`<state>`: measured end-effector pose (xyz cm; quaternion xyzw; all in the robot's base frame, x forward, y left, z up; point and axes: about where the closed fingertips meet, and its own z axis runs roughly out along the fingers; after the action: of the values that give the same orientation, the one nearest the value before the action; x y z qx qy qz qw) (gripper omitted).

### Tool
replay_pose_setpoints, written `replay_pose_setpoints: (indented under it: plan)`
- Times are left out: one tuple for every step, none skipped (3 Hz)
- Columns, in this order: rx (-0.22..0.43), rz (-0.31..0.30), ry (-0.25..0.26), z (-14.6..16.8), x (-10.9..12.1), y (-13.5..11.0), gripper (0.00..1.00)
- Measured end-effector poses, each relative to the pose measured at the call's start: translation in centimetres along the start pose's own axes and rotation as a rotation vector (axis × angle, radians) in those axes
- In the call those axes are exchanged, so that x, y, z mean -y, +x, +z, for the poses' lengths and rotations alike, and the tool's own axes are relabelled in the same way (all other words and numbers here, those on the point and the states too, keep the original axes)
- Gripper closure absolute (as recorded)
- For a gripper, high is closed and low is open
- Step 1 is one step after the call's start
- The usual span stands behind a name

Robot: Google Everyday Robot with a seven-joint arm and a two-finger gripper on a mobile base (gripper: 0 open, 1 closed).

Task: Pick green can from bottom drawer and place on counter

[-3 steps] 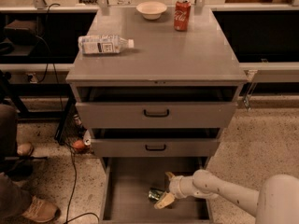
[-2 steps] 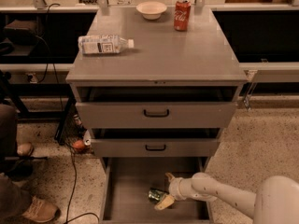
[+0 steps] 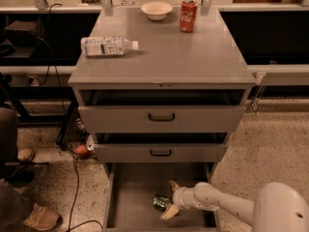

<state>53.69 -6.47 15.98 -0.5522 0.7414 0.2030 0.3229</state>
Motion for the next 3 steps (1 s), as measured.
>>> replay_pose_setpoints:
  plan:
    - [0.009, -0.034, -0.011, 1.5, -0.1, 0.1, 0.00]
    - [0.005, -0.057, -0.023, 2.6, -0.3, 0.2, 0.00]
    - [0.008, -0.076, -0.033, 3.5, -0.3, 0.3, 0.18]
